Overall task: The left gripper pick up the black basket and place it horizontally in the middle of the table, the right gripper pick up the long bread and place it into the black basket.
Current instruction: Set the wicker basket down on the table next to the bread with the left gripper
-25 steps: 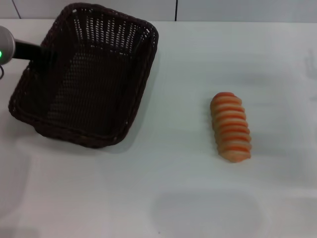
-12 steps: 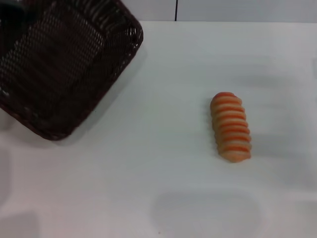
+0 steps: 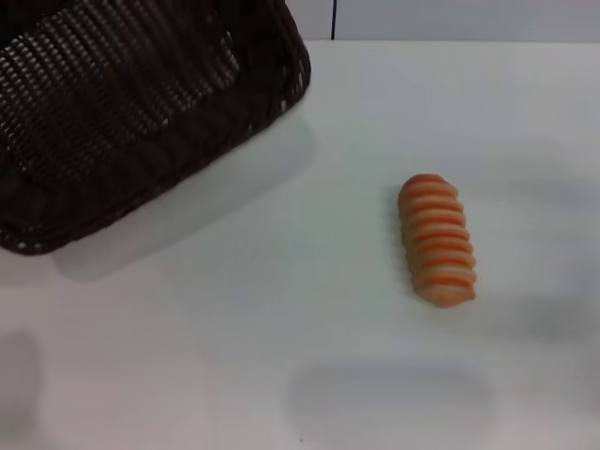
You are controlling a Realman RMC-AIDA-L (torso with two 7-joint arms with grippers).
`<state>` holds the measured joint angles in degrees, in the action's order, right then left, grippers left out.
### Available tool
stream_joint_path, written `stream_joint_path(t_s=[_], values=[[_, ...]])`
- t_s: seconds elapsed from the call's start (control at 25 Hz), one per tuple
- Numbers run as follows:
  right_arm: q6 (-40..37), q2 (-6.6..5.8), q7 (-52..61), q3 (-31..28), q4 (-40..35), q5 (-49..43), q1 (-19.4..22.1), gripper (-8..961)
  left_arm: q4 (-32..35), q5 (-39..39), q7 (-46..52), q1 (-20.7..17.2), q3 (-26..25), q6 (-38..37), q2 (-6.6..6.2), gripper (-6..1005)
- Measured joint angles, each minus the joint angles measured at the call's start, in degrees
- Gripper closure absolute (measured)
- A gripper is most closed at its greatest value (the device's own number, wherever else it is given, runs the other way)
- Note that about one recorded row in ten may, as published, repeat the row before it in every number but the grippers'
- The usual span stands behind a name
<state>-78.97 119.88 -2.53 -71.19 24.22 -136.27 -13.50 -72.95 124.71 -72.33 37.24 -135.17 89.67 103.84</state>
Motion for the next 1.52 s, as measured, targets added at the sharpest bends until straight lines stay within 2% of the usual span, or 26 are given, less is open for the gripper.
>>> stream_joint_path(t_s=[0.12, 0.16, 0.2, 0.32, 0.4, 0.52, 0.64, 0.68, 0.72, 0.84, 0.88, 0.92, 1.12, 1.2, 1.4, 1.52], values=[[-1.46, 0.01, 0.01, 2.76, 0.58, 2.54, 1.84, 412, 2.86, 0.26, -4.24, 2.23, 0.38, 4.45, -0.95, 812], [-2.45, 0.00, 0.02, 4.34, 0.67, 3.85, 2.66, 412, 2.86, 0.26, -4.24, 2.23, 0.38, 4.45, -0.95, 812], [-3.50, 0.01, 0.01, 5.97, 0.68, 5.07, 3.54, 412, 5.01, 0.64, -7.21, 3.69, 1.42, 7.51, -1.08, 812], [-5.46, 0.01, 0.01, 10.25, 0.86, 8.45, 5.58, 412, 6.49, 0.95, -9.61, 4.67, 2.77, 9.63, -0.98, 811], [-6.72, 0.00, 0.00, 13.92, 1.07, 11.94, 7.04, 412, 8.51, 1.30, -12.21, 6.21, 5.18, 12.22, -0.44, 811], [-7.57, 0.00, -0.03, 15.78, 1.11, 13.82, 7.69, 412, 9.49, 1.32, -13.22, 7.02, 6.51, 13.57, 0.06, 811], [-8.59, -0.01, -0.26, 17.61, 1.12, 15.83, 8.31, 411, 10.19, 1.32, -14.41, 8.27, 8.05, 15.33, 1.81, 811], [-8.69, -0.02, -0.29, 17.85, 1.12, 16.07, 8.44, 411, 10.19, 1.32, -14.41, 8.27, 8.05, 15.33, 1.81, 811], [-8.72, -0.06, -0.31, 17.95, 1.12, 16.19, 8.53, 411, 10.22, 1.31, -14.69, 8.80, 8.35, 16.15, 3.31, 812], [-8.76, -0.23, -0.35, 18.02, 0.94, 16.31, 8.46, 411, 10.24, 1.29, -14.71, 9.11, 8.37, 16.70, 4.69, 812], [-8.76, -0.29, -0.37, 18.02, 0.85, 16.33, 8.34, 411, 10.24, 1.29, -14.71, 9.11, 8.37, 16.70, 4.69, 812], [-8.77, -0.36, -0.38, 17.98, 0.80, 16.33, 8.17, 411, 10.26, 1.26, -14.46, 9.27, 8.38, 16.87, 6.10, 812], [-8.81, -0.62, -0.40, 17.87, 0.60, 16.36, 7.34, 411, 11.51, 1.28, -14.16, 9.27, 8.00, 15.54, 8.01, 812], [-8.82, -0.63, -0.41, 17.76, 0.31, 16.35, 7.11, 411, 11.67, 1.28, -14.10, 9.15, 7.97, 15.14, 8.34, 812], [-8.84, -0.63, -0.42, 17.70, -0.24, 16.25, 6.73, 412, 12.30, 2.64, -12.04, 8.23, 8.08, 10.16, 10.23, 808], [-8.84, -0.63, -0.46, 17.70, -0.24, 16.12, 6.66, 412, 13.37, 3.14, -12.29, 7.97, 8.38, 9.17, 10.54, 804]])
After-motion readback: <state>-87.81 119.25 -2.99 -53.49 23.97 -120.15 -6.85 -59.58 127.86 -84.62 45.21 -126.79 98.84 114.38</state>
